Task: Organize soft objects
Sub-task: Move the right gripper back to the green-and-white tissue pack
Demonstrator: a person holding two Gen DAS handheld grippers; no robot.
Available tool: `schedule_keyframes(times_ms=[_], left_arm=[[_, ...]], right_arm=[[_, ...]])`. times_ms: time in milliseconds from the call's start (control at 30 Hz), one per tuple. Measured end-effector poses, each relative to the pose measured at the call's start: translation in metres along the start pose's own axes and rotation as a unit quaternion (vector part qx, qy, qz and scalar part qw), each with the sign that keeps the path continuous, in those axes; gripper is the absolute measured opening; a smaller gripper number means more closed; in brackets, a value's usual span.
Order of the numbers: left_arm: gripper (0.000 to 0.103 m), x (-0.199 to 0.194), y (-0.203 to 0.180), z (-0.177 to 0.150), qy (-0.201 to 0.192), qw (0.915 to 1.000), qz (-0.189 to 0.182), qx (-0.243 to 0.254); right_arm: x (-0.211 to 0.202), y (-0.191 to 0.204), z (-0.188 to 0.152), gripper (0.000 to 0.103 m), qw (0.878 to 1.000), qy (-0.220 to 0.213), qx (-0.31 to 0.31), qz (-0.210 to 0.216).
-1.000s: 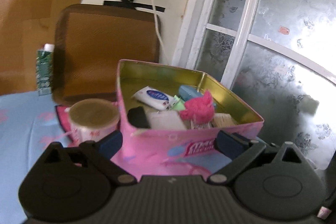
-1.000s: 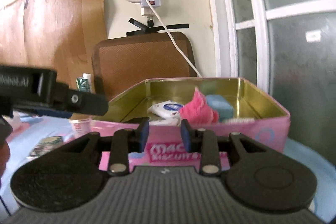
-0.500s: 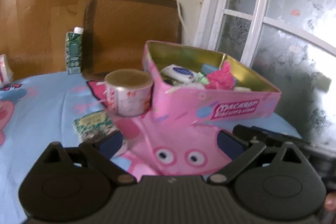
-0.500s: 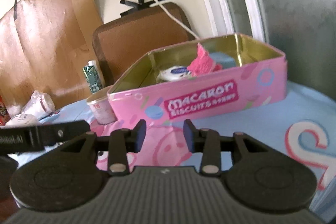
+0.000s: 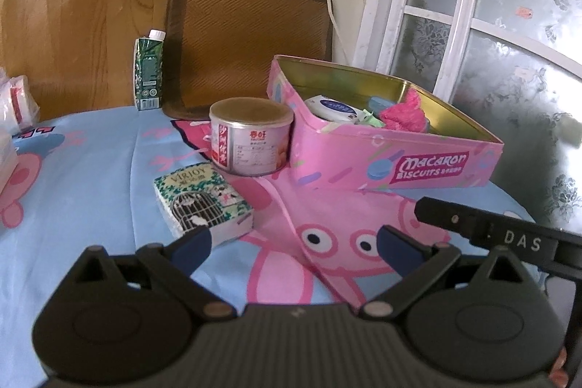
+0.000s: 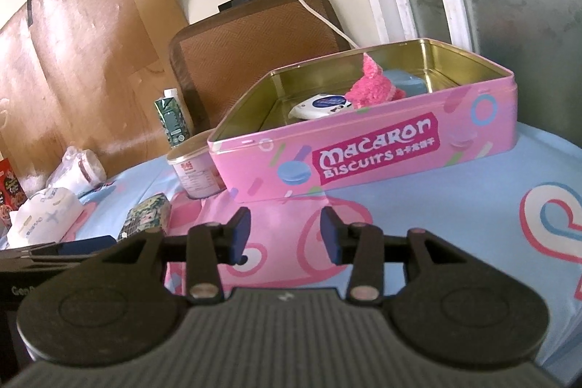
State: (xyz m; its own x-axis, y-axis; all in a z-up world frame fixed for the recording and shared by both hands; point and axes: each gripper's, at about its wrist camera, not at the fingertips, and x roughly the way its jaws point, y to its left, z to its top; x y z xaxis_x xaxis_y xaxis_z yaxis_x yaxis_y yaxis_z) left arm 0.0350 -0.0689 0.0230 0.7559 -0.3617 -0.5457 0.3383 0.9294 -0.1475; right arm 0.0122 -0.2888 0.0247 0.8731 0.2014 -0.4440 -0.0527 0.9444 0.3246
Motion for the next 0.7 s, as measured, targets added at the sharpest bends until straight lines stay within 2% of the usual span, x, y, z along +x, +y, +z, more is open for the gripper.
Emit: schedule_keyframes(times_ms=[700], left_arm=[[0.101, 0.004, 0.014, -0.010, 0.008, 0.9999, 0.012, -0.005]], right_arm=[[0.007, 0.009, -0.006, 0.046, 1.000, 0.010, -0.011, -0.004]])
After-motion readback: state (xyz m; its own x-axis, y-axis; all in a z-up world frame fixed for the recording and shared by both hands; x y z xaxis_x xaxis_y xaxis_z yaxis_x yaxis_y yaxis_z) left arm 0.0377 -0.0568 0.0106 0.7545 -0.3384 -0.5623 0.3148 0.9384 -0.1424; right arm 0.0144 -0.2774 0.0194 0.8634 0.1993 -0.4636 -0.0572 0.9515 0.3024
